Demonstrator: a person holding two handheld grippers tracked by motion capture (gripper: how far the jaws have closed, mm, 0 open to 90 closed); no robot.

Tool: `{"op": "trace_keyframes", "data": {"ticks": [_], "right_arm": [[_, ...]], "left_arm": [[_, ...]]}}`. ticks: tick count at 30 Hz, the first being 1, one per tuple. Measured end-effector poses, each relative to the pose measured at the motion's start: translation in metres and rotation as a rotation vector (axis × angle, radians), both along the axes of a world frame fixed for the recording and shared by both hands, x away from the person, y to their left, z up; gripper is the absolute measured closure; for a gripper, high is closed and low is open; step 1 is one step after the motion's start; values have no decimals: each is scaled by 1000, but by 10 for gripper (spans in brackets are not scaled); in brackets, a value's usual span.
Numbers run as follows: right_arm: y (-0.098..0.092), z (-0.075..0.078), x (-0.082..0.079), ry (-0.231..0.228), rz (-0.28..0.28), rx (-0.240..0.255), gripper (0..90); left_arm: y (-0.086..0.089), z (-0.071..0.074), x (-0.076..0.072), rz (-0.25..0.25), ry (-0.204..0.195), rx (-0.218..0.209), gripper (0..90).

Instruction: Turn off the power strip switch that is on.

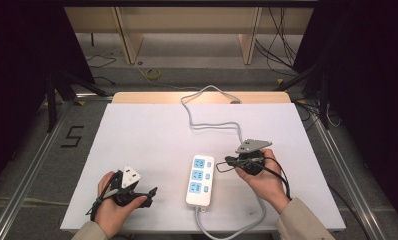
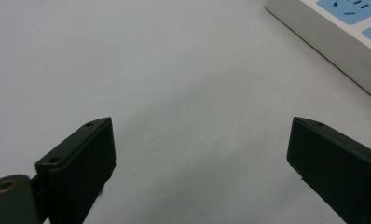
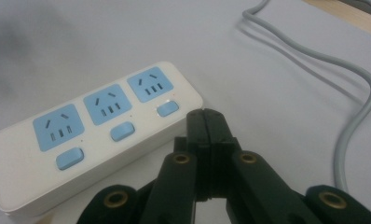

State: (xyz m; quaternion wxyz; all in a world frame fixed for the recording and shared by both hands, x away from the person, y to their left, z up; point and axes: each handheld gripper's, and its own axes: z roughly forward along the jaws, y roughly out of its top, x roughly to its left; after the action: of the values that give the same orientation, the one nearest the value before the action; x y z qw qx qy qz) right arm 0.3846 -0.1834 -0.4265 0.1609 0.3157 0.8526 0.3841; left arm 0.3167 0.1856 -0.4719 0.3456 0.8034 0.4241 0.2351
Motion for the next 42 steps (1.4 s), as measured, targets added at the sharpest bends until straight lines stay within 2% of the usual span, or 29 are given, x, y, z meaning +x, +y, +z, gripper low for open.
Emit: {"op": "trace_keyframes", "data": {"ticks": [42], "right_arm": [[39, -2, 13, 35, 63, -33, 900]], "left_arm": [[0, 1, 0, -4, -4, -1, 74]]}}
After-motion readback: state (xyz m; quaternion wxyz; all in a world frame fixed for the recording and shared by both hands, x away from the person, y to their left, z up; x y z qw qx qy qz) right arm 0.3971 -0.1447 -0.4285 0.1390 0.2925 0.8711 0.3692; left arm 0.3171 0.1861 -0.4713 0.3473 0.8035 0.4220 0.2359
